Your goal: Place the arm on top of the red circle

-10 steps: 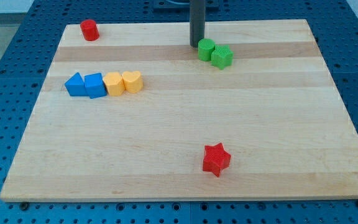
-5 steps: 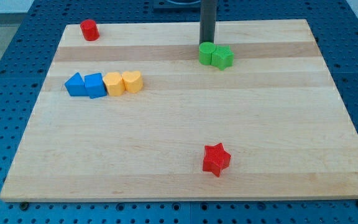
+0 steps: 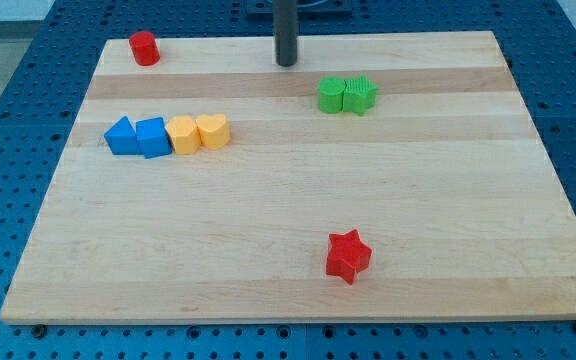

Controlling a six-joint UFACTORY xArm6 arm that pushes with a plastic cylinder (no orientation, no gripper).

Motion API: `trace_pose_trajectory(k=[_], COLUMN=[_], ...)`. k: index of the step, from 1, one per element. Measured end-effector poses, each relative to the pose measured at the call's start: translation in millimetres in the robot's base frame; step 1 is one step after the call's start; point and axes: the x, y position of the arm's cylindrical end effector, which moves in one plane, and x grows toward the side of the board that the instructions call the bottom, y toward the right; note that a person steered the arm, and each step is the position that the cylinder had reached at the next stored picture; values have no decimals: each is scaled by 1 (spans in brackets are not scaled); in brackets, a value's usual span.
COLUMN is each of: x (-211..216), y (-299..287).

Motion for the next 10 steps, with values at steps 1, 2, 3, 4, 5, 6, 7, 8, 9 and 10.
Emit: trace_pose_trajectory(k=[1, 2, 3, 4, 5, 6, 7, 8, 9, 10], x=[-20, -39, -43, -43, -42, -36, -15, 14, 30, 38], y=[-40, -77, -90, -100, -105, -105, -105, -112, -164, -223])
